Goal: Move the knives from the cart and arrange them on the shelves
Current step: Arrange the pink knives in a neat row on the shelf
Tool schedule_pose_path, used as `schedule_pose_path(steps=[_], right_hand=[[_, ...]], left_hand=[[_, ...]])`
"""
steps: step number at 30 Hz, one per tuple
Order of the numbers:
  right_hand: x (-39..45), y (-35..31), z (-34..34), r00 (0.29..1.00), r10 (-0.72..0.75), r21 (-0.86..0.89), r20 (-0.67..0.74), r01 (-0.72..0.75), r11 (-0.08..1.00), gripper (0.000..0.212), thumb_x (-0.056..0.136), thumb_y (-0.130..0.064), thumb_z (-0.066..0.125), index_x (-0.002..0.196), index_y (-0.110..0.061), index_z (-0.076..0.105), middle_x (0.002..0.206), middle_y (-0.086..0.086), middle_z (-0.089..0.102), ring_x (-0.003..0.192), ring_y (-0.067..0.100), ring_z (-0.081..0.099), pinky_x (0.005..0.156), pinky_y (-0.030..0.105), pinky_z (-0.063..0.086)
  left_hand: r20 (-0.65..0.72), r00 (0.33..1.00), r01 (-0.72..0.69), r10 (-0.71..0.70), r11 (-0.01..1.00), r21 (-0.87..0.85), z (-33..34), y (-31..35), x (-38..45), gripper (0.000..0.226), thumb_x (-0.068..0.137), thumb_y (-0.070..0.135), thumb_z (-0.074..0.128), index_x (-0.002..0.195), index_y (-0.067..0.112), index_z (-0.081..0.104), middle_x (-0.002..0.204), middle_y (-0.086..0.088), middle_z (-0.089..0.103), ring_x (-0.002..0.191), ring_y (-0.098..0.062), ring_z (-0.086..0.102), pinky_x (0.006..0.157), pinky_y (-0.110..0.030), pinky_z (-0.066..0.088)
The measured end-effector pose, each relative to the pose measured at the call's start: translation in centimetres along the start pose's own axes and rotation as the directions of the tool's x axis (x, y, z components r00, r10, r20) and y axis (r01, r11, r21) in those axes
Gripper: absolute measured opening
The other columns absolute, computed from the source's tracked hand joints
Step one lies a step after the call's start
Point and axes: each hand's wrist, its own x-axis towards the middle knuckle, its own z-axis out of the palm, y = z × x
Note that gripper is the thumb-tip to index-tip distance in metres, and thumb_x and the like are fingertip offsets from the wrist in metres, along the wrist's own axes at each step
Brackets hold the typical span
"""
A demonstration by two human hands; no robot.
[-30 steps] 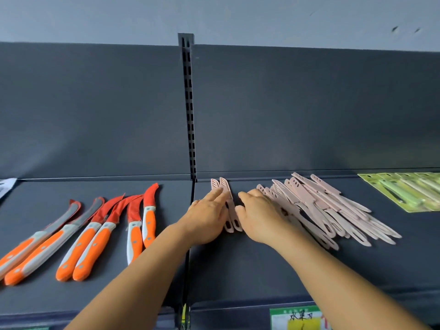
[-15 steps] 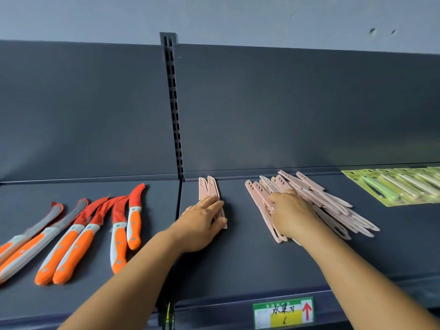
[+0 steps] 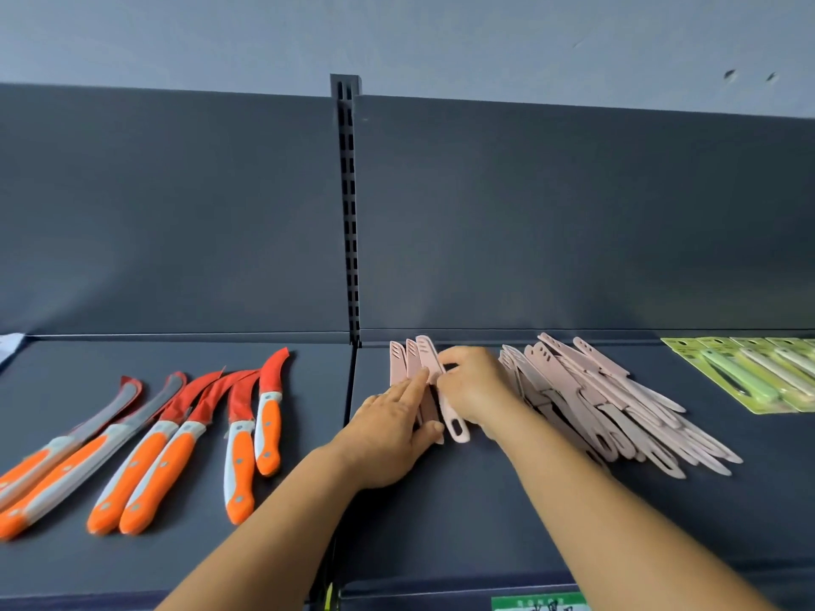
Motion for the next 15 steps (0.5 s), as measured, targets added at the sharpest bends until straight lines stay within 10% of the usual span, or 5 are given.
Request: schedule_pose_path(steps=[9,12,15], right_hand=[[0.2,0.7,0.2,0.999,-0.018,-0.247,-0.03,0.01,0.969,0.027,0.091,-0.008,0.041,0.066,-0.017,0.043,0.097,0.008,0.055,0.094,0.03,0.049,0.07,0.026,0.033],[-1.2,2.1,-1.4,0.998,-0.061,-0.407,0.002,0.056,0.912,0.027,0.094,-0.016,0.043,0.115,-0.018,0.06,0.134,0.01,0.046,0.124,0.03,0.044,0.09,0.029,0.038],[-2.8,4.0,-2.6,0.998,-0.03,-0.567,0.048,0.052,0.822,0.048,0.096,-0.022,0.042,0.144,-0.02,0.034,0.141,0.011,0.035,0.127,0.03,0.035,0.101,0.035,0.034]], left_hand=[[-0.001,0.999,-0.043,0.043,0.998,0.045,0.3,0.2,0.7,0.061,0.1,0.045,0.031,0.153,0.022,0.013,0.16,0.004,0.008,0.147,-0.016,0.007,0.119,-0.035,0.009],[0.021,0.996,-0.089,0.087,0.987,0.133,0.7,0.8,1.2,0.063,0.098,0.052,0.033,0.152,0.021,0.02,0.159,0.004,0.013,0.148,-0.018,0.006,0.119,-0.036,0.009],[0.021,0.997,-0.076,0.074,0.984,0.159,1.0,0.9,1.5,0.064,0.098,0.051,0.034,0.151,0.018,0.021,0.16,0.003,0.012,0.147,-0.015,0.008,0.119,-0.033,0.009]])
